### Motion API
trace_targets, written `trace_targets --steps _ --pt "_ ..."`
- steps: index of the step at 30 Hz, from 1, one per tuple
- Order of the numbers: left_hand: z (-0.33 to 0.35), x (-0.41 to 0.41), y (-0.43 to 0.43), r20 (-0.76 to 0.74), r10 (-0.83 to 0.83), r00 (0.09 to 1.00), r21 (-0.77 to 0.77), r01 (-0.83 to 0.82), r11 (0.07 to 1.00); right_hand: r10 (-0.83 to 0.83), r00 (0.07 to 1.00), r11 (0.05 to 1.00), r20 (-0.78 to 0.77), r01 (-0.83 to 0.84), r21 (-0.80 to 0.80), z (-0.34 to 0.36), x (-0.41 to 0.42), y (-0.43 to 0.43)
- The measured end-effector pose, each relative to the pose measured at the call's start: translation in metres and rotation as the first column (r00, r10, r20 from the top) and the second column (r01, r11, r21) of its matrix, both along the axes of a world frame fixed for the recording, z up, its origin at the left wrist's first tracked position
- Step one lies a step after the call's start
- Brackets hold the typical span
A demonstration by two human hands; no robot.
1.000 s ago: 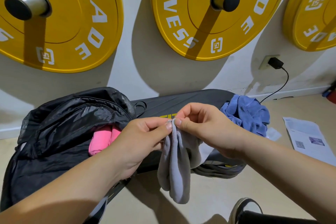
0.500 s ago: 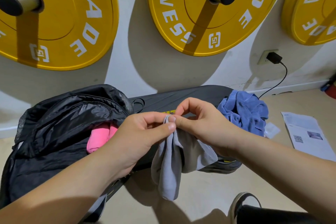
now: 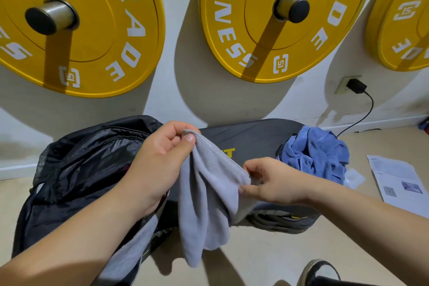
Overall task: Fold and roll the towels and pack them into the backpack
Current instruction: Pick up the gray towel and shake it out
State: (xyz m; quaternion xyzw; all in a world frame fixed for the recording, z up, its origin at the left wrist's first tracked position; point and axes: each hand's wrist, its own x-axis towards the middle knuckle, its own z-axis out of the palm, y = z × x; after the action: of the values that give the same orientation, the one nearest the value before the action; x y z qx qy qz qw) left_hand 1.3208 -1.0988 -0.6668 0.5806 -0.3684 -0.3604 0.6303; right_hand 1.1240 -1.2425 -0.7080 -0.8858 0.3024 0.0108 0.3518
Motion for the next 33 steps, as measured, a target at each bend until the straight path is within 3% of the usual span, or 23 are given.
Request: trace_targets --steps 3,5,8,11,14,17,20,22,24,27,33 --pt "-0.002 0.007 0.0 -0.017 0.066 0.998 -0.002 -0.066 0.998 -0.023 0.991 0.996 -0.128 0.012 -0.087 -0.014 -0.01 -0.012" --pt "-0.006 0.013 0.0 -0.017 0.114 0.993 0.013 -0.114 0.993 -0.089 0.986 0.996 -0.139 0.086 -0.031 -0.021 -0.019 -0.02" --pt "-0.014 0.022 -0.001 0.035 0.182 0.983 0.066 -0.184 0.981 -0.262 0.964 0.957 -0.031 0.264 0.119 -0.024 -0.031 -0.031" --pt "-0.024 0.032 -0.002 0.146 0.226 0.963 0.113 -0.243 0.963 -0.46 0.882 0.849 0.104 0.404 0.34 -0.018 -0.037 -0.04" --pt "-0.03 0.039 -0.001 0.191 0.25 0.949 0.147 -0.279 0.949 -0.614 0.744 0.704 0.263 0.366 0.609 0.001 -0.038 -0.04" --pt "-0.032 0.039 0.0 0.228 0.259 0.939 0.18 -0.302 0.936 -0.685 0.641 0.634 0.345 0.293 0.715 0.022 -0.039 -0.038" --pt "-0.031 0.035 -0.001 0.257 0.273 0.927 0.175 -0.322 0.93 -0.678 0.6 0.708 0.425 0.379 0.596 0.026 -0.04 -0.041" --pt "-0.03 0.032 -0.001 0.321 0.222 0.921 0.195 -0.293 0.936 -0.591 0.656 0.806 0.468 0.472 0.356 0.025 -0.042 -0.045" --pt "-0.03 0.032 0.0 0.379 0.181 0.908 0.199 -0.271 0.942 -0.557 0.683 0.827 0.473 0.511 0.237 0.021 -0.044 -0.047" --pt "-0.03 0.035 -0.002 0.411 0.254 0.876 0.126 -0.33 0.935 -0.571 0.639 0.816 0.515 0.511 0.271 0.016 -0.043 -0.049" --pt "-0.034 0.034 -0.003 0.298 0.186 0.936 0.146 -0.237 0.96 -0.617 0.579 0.778 0.533 0.55 0.303 0.01 -0.043 -0.053"
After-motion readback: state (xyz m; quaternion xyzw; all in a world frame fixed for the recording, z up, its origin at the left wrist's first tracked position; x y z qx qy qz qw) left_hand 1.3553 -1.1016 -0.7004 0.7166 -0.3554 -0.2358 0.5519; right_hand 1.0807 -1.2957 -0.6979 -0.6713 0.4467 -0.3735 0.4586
